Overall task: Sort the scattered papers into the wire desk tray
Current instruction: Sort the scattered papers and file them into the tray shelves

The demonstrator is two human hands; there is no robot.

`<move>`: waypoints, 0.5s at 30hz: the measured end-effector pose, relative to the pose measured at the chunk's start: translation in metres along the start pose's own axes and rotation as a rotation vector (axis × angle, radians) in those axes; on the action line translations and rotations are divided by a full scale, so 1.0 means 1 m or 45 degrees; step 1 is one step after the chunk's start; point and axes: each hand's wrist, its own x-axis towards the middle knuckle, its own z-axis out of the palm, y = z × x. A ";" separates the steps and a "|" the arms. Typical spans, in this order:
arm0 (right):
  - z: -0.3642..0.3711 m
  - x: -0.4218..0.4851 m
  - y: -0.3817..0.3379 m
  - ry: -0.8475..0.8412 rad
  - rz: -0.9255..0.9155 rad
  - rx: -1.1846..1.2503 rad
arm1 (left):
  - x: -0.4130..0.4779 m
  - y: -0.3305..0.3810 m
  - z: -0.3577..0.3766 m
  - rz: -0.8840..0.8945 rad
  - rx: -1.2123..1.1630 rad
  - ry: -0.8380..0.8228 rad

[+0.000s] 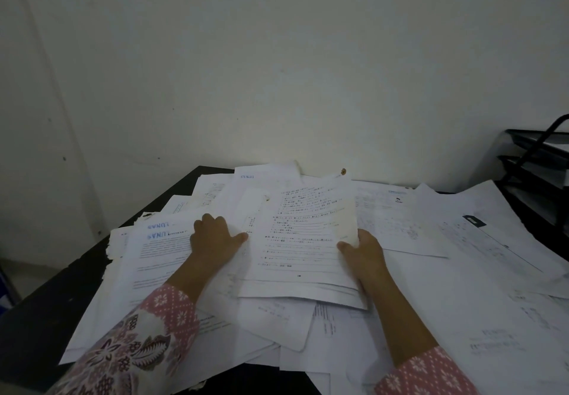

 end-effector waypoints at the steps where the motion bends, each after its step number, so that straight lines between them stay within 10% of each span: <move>1: 0.001 -0.001 -0.001 -0.010 -0.011 -0.007 | 0.000 0.002 -0.001 -0.004 -0.062 -0.006; 15: 0.007 -0.008 -0.001 -0.002 -0.155 -0.025 | -0.004 -0.001 -0.021 0.032 -0.324 0.006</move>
